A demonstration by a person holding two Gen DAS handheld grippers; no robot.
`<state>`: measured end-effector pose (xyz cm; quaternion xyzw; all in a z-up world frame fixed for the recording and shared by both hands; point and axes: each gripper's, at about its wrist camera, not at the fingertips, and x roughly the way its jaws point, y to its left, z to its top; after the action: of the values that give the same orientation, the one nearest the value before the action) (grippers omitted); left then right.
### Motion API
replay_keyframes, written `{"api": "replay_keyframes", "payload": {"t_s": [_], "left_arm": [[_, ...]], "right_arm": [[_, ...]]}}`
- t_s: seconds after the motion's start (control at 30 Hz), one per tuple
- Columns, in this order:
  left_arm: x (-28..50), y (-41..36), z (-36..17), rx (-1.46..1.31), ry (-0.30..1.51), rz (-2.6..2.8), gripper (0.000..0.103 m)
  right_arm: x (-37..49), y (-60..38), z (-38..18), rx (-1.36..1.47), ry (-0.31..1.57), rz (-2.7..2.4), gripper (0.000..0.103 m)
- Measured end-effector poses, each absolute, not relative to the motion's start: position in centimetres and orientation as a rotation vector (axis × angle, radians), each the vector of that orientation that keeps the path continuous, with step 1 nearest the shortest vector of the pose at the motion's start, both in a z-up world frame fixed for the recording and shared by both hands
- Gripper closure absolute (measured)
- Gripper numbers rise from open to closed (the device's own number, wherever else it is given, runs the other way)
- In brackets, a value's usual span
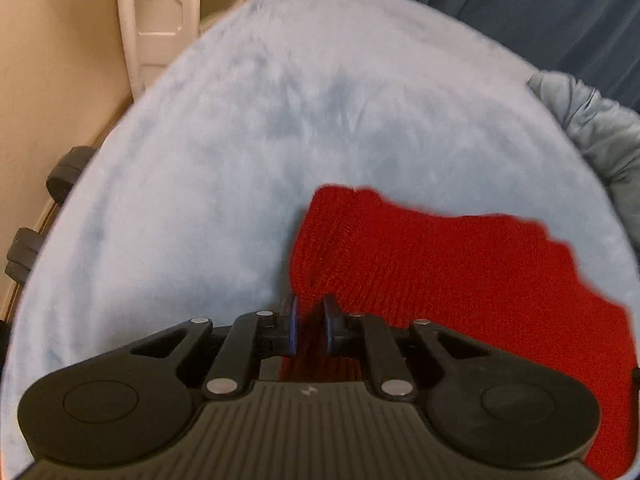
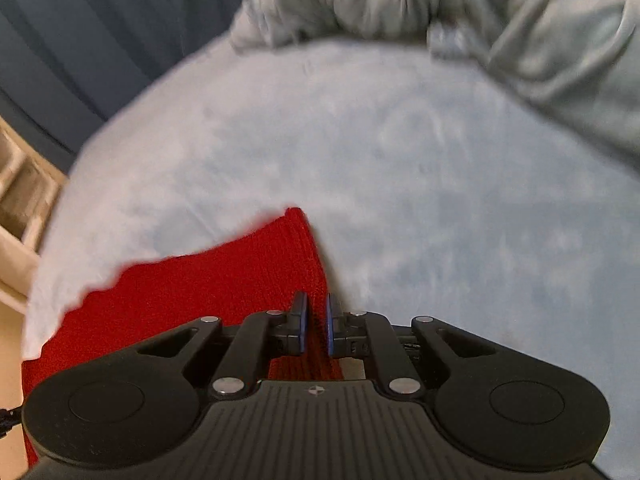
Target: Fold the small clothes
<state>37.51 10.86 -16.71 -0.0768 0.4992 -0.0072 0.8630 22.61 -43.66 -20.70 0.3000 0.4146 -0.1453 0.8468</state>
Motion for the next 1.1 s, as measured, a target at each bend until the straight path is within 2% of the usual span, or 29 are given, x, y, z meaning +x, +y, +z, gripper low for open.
{"api": "replay_keyframes", "payload": {"t_s": [0.03, 0.07, 0.1, 0.13, 0.17, 0.2, 0.3, 0.43, 0.6, 0.67, 0.73, 0.9, 1.0, 1.1], "left_arm": [[37.3, 10.7, -17.3, -0.152, 1.039, 0.002, 0.079], [37.0, 10.8, -17.3, -0.154, 1.024, 0.026, 0.062], [36.5, 11.1, -17.2, -0.150, 1.010, 0.046, 0.040], [36.1, 11.5, -16.9, -0.140, 0.995, 0.065, 0.027], [35.5, 11.9, -16.5, -0.124, 0.986, 0.086, 0.009], [34.9, 12.3, -15.9, -0.103, 0.969, 0.112, 0.008], [32.5, 12.6, -14.2, -0.023, 0.937, 0.124, 0.008], [27.3, 11.2, -12.5, 0.017, 0.898, 0.044, 0.007], [23.4, 9.8, -16.6, 0.127, 1.046, 0.064, 0.006], [21.9, 10.6, -16.4, 0.155, 1.034, 0.096, 0.005], [20.3, 11.8, -14.8, 0.134, 1.013, 0.134, 0.003], [14.3, 12.0, -8.7, 0.141, 0.883, 0.161, 0.000], [10.2, 10.3, -5.6, 0.111, 0.819, 0.146, 0.000], [6.6, 7.8, -3.7, 0.078, 0.798, 0.106, 0.000]], "right_arm": [[22.8, -43.7, -21.5, 0.653, 0.886, -0.299, 0.092], [22.7, -43.9, -21.7, 0.674, 0.886, -0.311, 0.088], [22.4, -44.0, -21.7, 0.693, 0.881, -0.329, 0.076], [21.9, -44.2, -21.3, 0.699, 0.877, -0.348, 0.071], [21.4, -44.2, -20.7, 0.688, 0.872, -0.362, 0.063], [20.8, -43.9, -20.0, 0.663, 0.866, -0.383, 0.057], [17.5, -41.6, -16.7, 0.534, 0.781, -0.392, 0.055], [13.5, -35.4, -14.5, 0.322, 0.741, -0.150, 0.056], [12.1, -32.7, -18.9, 0.228, 0.951, -0.183, 0.058], [10.9, -33.5, -18.1, 0.247, 0.954, -0.230, 0.058], [9.2, -34.0, -15.7, 0.241, 0.923, -0.263, 0.055], [3.3, -32.6, -8.5, 0.239, 0.787, -0.184, 0.035], [-0.1, -30.0, -6.2, 0.230, 0.721, -0.121, 0.025], [-2.5, -27.7, -5.6, 0.238, 0.703, -0.095, 0.025]]}}
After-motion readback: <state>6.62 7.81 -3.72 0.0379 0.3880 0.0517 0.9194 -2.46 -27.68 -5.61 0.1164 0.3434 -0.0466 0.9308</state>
